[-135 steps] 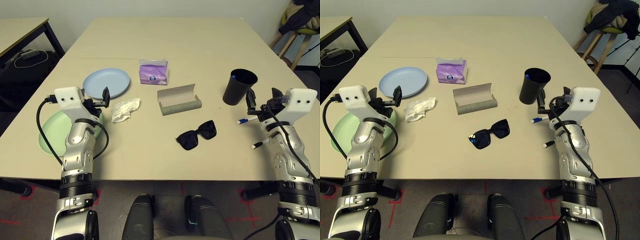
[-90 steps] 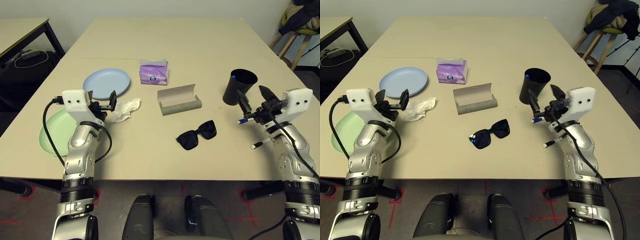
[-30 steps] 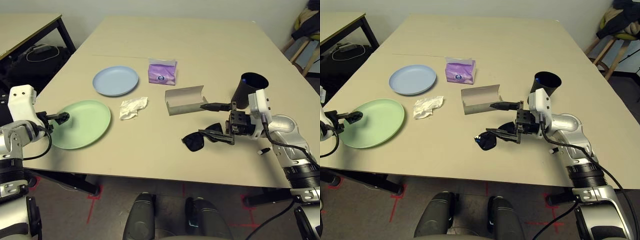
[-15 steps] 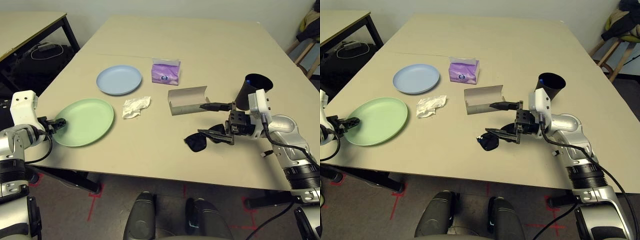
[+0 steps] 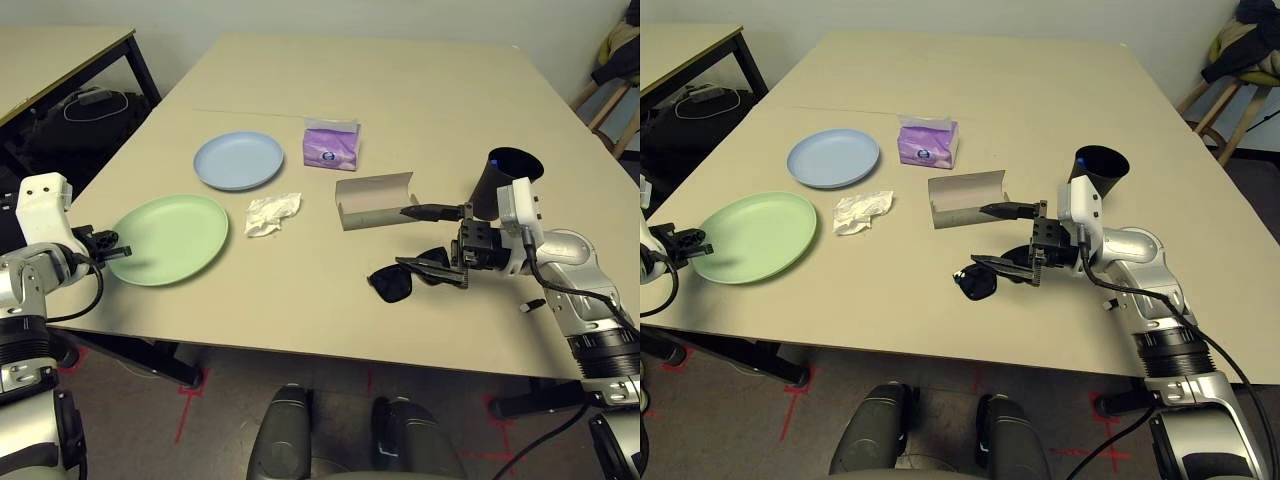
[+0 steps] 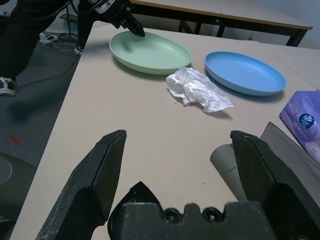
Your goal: Organize and tidy the items on the table.
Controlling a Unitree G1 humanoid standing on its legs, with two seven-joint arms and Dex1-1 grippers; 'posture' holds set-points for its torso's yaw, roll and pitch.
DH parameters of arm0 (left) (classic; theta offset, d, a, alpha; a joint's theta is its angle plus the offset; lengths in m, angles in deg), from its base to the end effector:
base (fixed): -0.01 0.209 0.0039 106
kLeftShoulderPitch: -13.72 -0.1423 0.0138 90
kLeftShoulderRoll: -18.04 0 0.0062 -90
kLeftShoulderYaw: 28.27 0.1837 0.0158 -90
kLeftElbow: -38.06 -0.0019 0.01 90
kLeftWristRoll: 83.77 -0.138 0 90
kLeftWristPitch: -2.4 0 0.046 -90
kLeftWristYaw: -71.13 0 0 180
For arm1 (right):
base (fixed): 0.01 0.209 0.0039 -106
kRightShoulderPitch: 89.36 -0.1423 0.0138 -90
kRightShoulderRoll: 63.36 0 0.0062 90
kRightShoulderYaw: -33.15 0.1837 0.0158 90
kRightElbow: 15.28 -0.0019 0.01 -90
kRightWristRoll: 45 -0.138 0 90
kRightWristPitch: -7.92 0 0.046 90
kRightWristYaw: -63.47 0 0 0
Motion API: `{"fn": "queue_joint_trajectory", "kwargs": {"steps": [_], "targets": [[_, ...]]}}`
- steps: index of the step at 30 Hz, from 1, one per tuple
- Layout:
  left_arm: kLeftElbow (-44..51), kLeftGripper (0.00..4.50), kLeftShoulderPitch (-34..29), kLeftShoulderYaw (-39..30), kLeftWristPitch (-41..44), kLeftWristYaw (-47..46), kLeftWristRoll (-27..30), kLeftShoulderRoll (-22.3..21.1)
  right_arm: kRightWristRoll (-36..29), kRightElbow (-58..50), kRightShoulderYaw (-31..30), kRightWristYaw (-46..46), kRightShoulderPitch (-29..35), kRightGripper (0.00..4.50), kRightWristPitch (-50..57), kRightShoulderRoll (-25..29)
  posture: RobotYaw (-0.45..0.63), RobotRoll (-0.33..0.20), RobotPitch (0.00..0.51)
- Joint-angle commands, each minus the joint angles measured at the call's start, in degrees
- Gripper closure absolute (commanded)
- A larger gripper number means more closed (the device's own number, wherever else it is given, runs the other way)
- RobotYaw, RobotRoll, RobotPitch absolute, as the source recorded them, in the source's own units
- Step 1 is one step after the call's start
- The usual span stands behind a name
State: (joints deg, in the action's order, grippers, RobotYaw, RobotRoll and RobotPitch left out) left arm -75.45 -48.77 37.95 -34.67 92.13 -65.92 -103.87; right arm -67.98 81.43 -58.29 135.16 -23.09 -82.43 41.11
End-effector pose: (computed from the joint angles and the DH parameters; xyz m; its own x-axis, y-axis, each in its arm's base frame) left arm 0.2352 0.3703 0.1706 0.8319 0.2110 -0.5132 -0.2483 0.9687 -0.0041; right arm 0.2736 -0.2253 0.1457 0.2640 0.9637 -0.0394 -0.9187 0.2388 -0.3145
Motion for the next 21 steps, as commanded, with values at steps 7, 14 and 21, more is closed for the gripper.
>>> {"fn": "queue_joint_trajectory", "kwargs": {"steps": [7, 14, 21], "targets": [[2.5, 4.47, 0.5, -4.7, 4.6, -4.3, 1.6, 3.2, 0.3, -0.5, -0.1, -0.5, 0.2, 0.0, -0.4, 0.2, 0.24, 0.0, 0.06], [8.2, 4.47, 2.9, -11.3, 10.8, -10.3, 4.0, 6.5, 0.4, -0.6, -0.2, -0.7, 0.2, 0.0, -0.4, 0.3, 0.24, 0.0, 0.061], [10.0, 4.47, 6.7, -12.8, 14.6, -12.0, 5.0, 5.6, 0.5, -0.5, -0.2, -0.8, 0.1, 0.0, -0.4, 0.3, 0.24, 0.0, 0.06]]}}
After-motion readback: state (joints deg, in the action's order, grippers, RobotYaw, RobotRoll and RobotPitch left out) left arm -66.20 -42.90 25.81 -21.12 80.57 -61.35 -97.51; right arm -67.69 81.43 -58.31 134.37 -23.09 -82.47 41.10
